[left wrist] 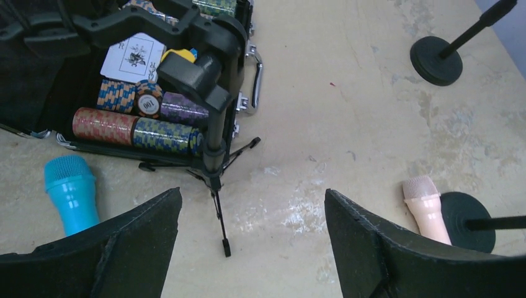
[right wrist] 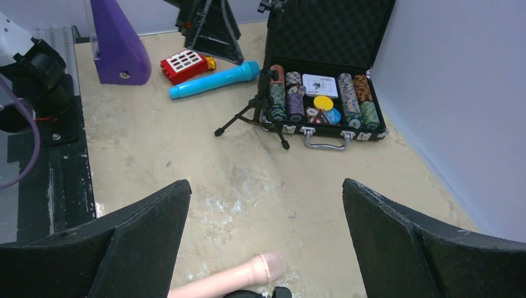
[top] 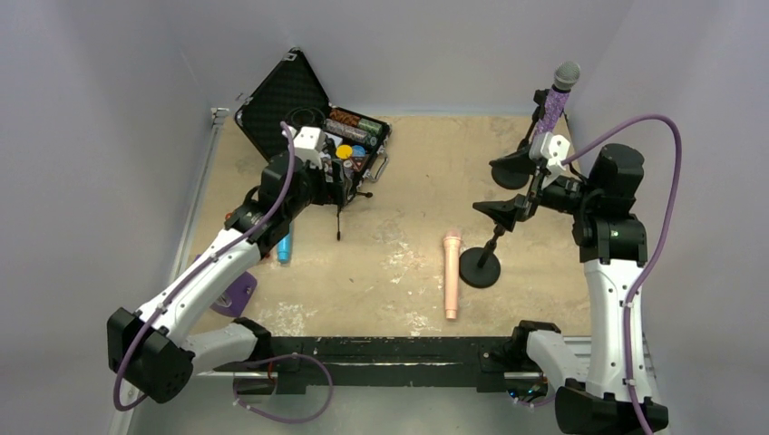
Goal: Attach the microphones to the stand
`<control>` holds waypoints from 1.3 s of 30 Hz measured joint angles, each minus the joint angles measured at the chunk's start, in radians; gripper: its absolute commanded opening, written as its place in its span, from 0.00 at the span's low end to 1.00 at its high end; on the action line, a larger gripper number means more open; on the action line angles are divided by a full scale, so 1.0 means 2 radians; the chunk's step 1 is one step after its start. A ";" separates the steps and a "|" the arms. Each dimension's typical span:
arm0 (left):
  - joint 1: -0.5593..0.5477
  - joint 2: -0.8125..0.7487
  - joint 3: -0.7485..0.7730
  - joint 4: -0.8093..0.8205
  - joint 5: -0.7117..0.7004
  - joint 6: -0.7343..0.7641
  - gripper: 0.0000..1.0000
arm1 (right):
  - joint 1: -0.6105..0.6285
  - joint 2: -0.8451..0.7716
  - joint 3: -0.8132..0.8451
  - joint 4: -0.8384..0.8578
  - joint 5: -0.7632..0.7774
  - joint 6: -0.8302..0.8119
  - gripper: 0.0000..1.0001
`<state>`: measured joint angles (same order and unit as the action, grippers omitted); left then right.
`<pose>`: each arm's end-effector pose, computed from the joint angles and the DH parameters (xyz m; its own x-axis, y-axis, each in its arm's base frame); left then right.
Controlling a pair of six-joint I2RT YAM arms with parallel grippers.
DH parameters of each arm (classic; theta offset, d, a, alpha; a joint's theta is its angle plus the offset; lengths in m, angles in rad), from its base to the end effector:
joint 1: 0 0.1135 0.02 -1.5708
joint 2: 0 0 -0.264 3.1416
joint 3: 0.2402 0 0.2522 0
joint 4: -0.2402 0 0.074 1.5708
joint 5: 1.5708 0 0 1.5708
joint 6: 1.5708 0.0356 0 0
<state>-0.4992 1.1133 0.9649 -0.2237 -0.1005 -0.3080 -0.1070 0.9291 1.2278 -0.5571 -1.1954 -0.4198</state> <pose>0.2269 -0.1196 0.3337 -0.4237 -0.1125 -0.8988 0.2789 0.9278 -0.2476 0.1652 0.0156 0.4322 0.1165 -0.1628 -0.9798 -0.8845 0.4317 -0.1769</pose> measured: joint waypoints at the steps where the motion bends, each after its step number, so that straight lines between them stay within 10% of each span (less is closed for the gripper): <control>1: 0.002 0.010 0.003 0.008 -0.002 -0.002 0.84 | 0.000 0.000 -0.002 0.002 -0.003 0.001 0.95; 19: 0.007 0.136 0.005 0.177 -0.085 0.020 0.53 | 0.000 0.000 -0.012 0.025 -0.040 0.021 0.95; 25: 0.007 0.148 -0.005 0.202 -0.087 0.029 0.00 | 0.000 0.000 -0.012 0.025 -0.040 0.022 0.95; 39: -0.056 0.074 -0.070 0.217 0.007 0.082 0.00 | 0.000 0.000 -0.012 0.024 -0.041 0.020 0.95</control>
<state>-0.6117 1.2610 0.8253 0.2096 -0.0856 -0.1440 -0.1066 0.9291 1.2034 -0.5083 -1.2781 -0.3790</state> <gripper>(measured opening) 0.134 0.949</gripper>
